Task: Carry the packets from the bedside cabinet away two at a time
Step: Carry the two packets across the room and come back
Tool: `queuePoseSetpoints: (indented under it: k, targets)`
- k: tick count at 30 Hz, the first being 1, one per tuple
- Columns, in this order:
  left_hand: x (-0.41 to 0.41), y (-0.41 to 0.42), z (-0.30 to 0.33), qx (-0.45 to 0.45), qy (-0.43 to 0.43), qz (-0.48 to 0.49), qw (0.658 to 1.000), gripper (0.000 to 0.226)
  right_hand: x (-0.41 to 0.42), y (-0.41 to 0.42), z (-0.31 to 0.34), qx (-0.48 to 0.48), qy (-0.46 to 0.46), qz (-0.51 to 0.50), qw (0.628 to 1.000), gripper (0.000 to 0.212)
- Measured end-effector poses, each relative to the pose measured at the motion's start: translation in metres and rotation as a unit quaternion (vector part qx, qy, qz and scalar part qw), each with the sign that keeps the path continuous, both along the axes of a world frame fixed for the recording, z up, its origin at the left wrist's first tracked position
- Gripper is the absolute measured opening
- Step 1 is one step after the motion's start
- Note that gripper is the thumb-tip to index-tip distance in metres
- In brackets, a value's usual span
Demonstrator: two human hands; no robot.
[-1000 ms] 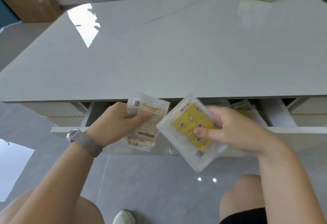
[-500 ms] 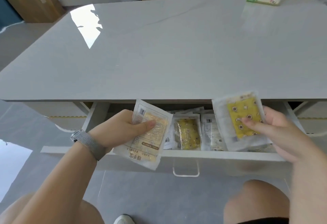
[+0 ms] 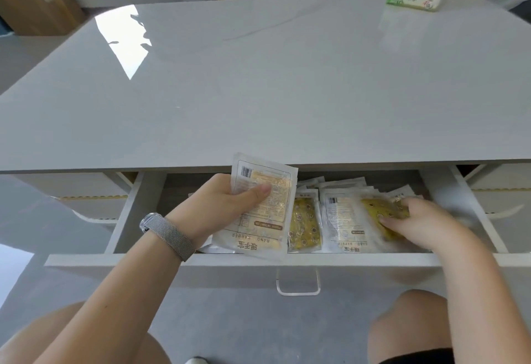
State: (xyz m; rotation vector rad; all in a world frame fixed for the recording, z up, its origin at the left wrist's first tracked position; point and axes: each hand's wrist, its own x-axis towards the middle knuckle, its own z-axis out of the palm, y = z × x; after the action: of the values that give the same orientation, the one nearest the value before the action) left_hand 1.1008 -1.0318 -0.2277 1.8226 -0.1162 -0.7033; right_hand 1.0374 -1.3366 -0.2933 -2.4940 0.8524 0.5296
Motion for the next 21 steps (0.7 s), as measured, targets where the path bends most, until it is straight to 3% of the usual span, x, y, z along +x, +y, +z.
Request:
queuePoseSetpoints:
  k: [2, 4, 6, 8, 11, 15, 17, 18, 20, 21]
  targets:
    - [-0.001, -0.003, -0.002, 0.005, -0.006, 0.010, 1.000, 0.022, -0.004, 0.005, 0.005, -0.028, -0.089, 0.006, 0.996, 0.048]
    - [-0.004, -0.009, -0.005, -0.002, -0.011, 0.017, 1.000, 0.021, -0.010, 0.018, 0.019, 0.014, -0.257, 0.018, 0.966, 0.040]
    - [-0.009, -0.014, -0.007, -0.030, -0.012, 0.015, 0.999, 0.017, -0.016, 0.044, 0.041, 0.223, -0.344, 0.008, 0.912, 0.040]
    - [-0.015, -0.019, -0.005, -0.055, -0.031, -0.006, 0.998, 0.018, -0.015, 0.075, 0.056, 0.416, -0.287, 0.042, 0.862, 0.065]
    - [-0.022, -0.025, -0.003, -0.082, -0.083, -0.049, 0.992, 0.032, -0.006, 0.108, 0.051, 0.453, -0.227, 0.102, 0.856, 0.062]
    - [-0.025, -0.022, -0.002, -0.099, -0.063, -0.017, 0.993, 0.073, 0.005, 0.104, 0.044, 0.543, -0.179, 0.007, 0.820, 0.059]
    - [-0.027, -0.016, -0.003, -0.020, -0.056, -0.053, 0.997, 0.078, 0.007, 0.094, 0.044, 0.544, -0.124, 0.022, 0.829, 0.045]
    - [-0.028, -0.011, -0.004, 0.079, -0.102, -0.096, 0.987, 0.076, 0.010, 0.088, 0.042, 0.516, -0.104, 0.029, 0.849, 0.040]
    - [-0.030, 0.000, -0.008, 0.282, -0.216, -0.187, 0.916, 0.069, 0.018, 0.078, 0.035, 0.381, -0.078, 0.063, 0.919, 0.039]
    - [-0.031, 0.004, -0.008, 0.330, -0.239, -0.221, 0.886, 0.070, 0.023, 0.075, 0.032, 0.282, -0.060, 0.091, 0.953, 0.045]
